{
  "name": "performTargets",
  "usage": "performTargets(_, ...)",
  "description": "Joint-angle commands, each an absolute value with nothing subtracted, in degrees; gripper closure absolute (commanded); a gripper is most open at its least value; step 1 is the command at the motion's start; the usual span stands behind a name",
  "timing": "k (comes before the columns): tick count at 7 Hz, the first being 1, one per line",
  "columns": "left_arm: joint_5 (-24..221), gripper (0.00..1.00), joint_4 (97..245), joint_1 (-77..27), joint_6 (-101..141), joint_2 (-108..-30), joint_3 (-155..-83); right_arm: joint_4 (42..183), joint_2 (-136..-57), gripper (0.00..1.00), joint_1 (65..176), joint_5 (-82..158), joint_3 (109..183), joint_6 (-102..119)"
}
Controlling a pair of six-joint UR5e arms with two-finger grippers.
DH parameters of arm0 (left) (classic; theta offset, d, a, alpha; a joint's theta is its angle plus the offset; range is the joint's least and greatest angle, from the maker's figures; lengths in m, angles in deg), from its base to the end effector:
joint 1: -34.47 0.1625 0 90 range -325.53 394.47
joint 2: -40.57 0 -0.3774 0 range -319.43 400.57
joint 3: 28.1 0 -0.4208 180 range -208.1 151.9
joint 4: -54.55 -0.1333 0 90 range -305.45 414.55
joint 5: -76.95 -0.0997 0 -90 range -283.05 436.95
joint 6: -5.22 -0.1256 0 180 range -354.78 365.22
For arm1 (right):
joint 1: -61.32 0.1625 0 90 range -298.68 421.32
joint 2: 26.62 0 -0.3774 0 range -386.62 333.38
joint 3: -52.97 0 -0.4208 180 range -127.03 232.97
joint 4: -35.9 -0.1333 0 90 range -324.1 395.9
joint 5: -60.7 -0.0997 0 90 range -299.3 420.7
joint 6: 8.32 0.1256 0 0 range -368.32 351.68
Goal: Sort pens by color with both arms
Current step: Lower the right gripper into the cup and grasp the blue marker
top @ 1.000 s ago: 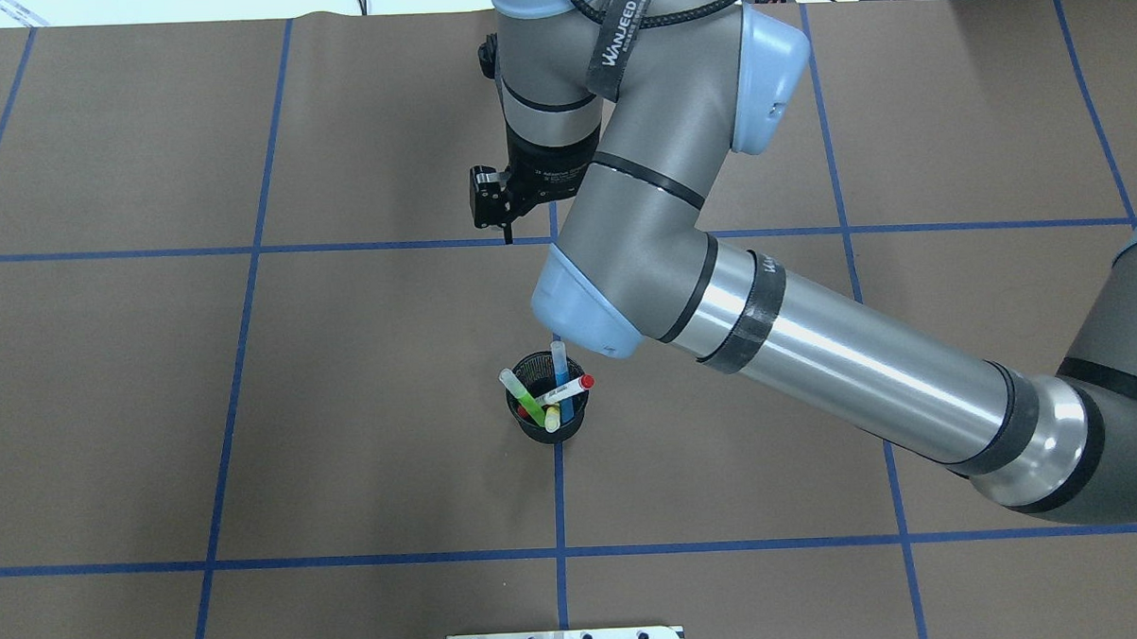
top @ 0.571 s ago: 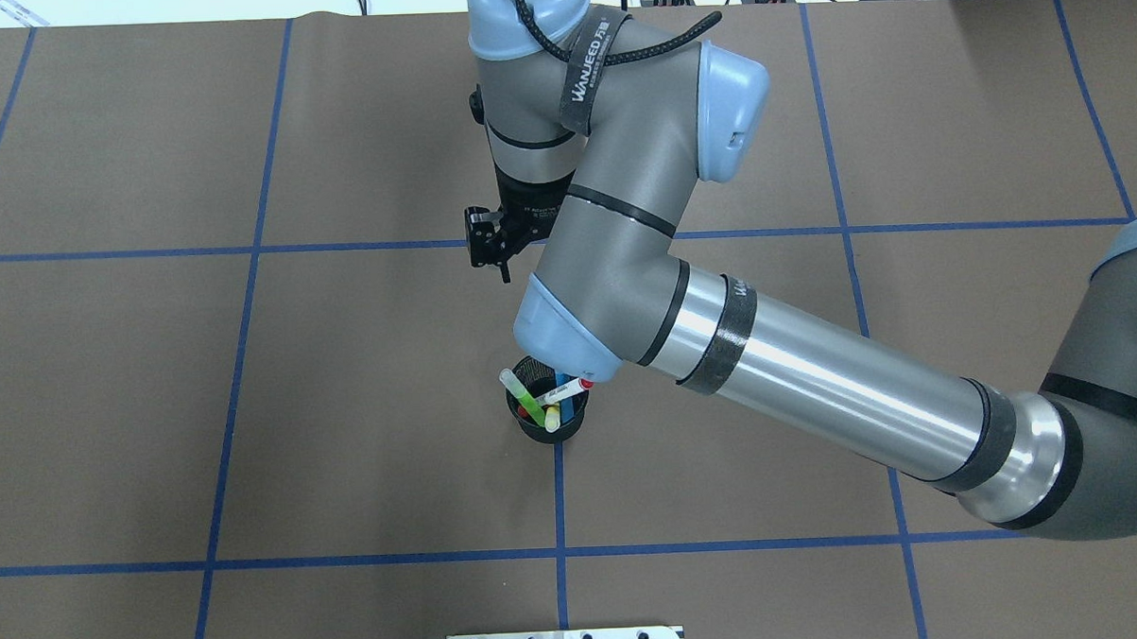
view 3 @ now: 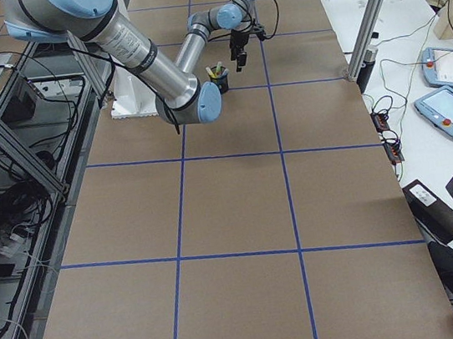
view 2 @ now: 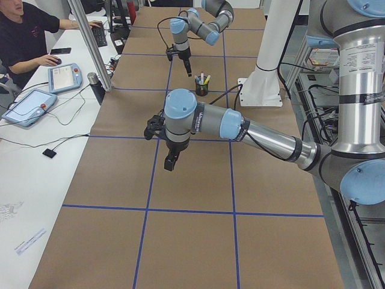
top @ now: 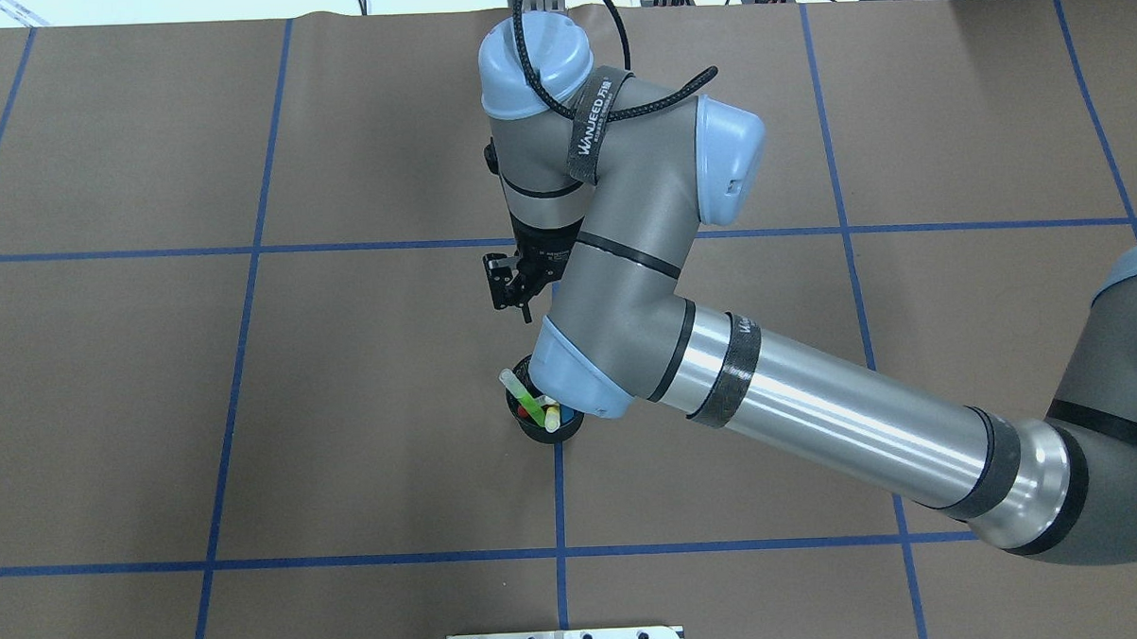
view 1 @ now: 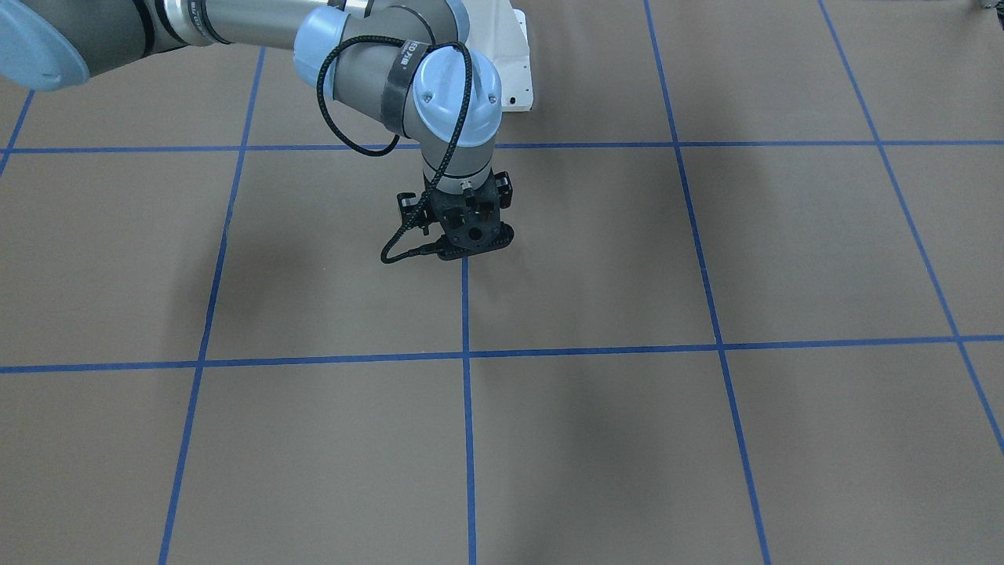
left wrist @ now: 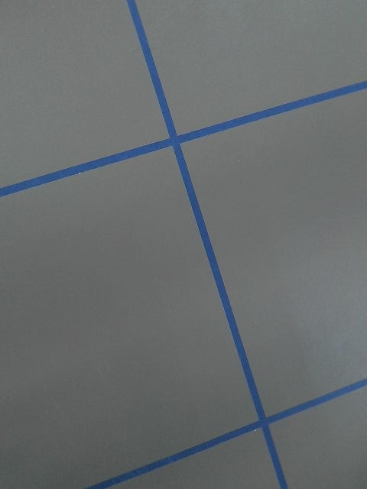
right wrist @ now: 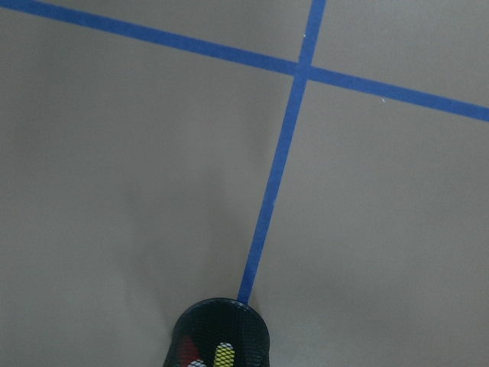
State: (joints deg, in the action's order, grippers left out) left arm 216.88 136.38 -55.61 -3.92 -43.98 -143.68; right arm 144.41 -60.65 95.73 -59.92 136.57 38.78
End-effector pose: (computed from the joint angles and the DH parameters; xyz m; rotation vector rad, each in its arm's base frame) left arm -0.0378 -0.4735 0.4518 0.2651 0.8516 0.2385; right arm -0.5605 -0.4679 0.0945 -0.0767 -0.7406 -0.2861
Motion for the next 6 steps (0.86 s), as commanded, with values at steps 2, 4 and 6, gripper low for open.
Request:
performTargets(2, 216.87, 0.01, 136.47, -55.62, -3.92, -43.89, -143.68, 144.45, -60.20, 0.13, 94.28, -59.97, 136.20, 39.05)
performTargets(4, 216.79, 0.01, 136.47, -55.70, -3.92, -43.98, -143.77, 144.62, -60.98, 0.20, 93.40, -61.89, 135.94, 40.01)
performTargets(6, 216.79, 0.01, 136.47, -55.62, -3.92, -43.98, -143.77, 144.62, -61.43, 0.32, 93.31, -62.08, 135.94, 41.06)
